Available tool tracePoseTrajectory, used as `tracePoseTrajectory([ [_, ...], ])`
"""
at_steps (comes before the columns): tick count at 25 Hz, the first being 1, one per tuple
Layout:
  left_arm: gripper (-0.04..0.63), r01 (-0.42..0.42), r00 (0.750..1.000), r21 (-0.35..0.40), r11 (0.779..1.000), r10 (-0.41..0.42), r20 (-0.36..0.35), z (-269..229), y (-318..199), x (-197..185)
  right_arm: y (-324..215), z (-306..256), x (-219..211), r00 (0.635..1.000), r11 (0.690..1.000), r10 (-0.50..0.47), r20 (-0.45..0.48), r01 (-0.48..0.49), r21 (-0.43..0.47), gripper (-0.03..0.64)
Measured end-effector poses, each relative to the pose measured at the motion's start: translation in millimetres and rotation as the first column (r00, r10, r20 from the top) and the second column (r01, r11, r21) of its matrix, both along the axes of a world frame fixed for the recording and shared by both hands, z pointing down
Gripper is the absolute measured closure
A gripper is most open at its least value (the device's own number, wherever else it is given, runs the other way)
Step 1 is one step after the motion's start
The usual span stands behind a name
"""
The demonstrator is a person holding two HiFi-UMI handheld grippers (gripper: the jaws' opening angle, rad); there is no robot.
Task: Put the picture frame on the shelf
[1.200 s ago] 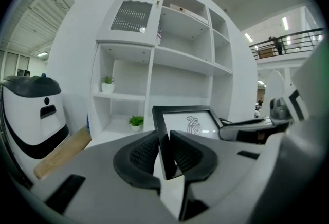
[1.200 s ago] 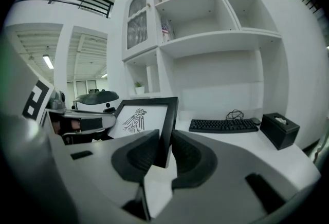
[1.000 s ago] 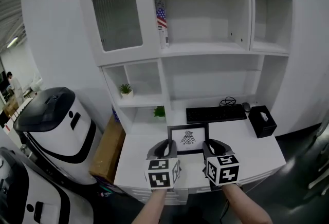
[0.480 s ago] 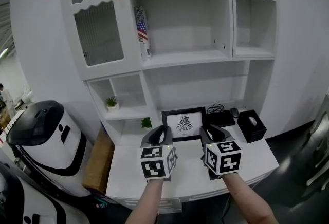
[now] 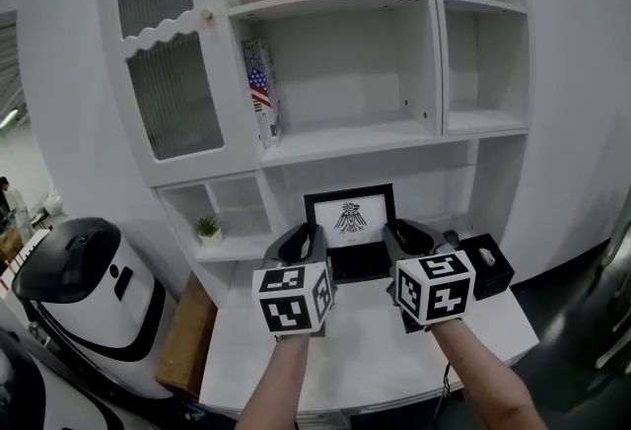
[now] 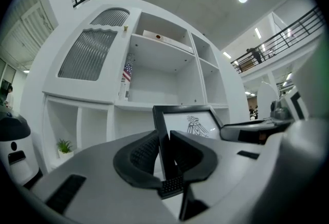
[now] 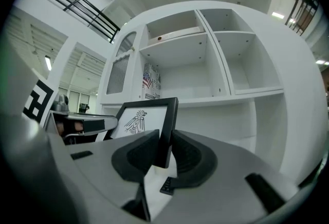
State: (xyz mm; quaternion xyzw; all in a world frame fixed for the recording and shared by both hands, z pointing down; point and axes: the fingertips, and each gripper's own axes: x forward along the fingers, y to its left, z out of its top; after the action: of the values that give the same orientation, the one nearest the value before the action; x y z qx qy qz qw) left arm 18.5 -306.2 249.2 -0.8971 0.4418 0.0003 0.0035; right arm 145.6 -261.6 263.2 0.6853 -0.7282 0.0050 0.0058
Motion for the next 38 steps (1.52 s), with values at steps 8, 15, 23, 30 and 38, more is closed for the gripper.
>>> tracePoseTrajectory([
  [8,0.529,0.0,1.0,0.079,0.997,0.001,-0.015,-55.8,-27.8,21.6,-29.8,-51.2,21.4,0.999,0.996,-0.031,-0.018,0.032,0.088,0.538],
  [15,0.529,0.022,0.999,0.128,0.992,-0.017,-0.038,-98.0,-44.8,40.6,-50.6,-95.2,42.2,0.998,0.987,-0.058,-0.03,0.062,0.148,0.538],
  [23,0.529,0.057,0.998,0.205,0.977,-0.057,-0.006,-144.8,-64.6,58.8,-77.3,-139.1,61.3,0.996,0.978,-0.086,-0.018,0.088,0.19,0.54],
  [30,0.529,0.08,0.996,0.276,0.958,-0.086,0.009,-191.0,-99.1,66.5,-110.7,-182.3,67.4,0.996,0.966,-0.093,-0.016,0.094,0.241,0.538],
  [38,0.528,0.087,0.993,0.311,0.946,-0.106,0.045,-217.4,-147.5,77.8,-156.2,-208.4,76.5,0.996,0.963,-0.061,-0.06,0.075,0.259,0.537],
])
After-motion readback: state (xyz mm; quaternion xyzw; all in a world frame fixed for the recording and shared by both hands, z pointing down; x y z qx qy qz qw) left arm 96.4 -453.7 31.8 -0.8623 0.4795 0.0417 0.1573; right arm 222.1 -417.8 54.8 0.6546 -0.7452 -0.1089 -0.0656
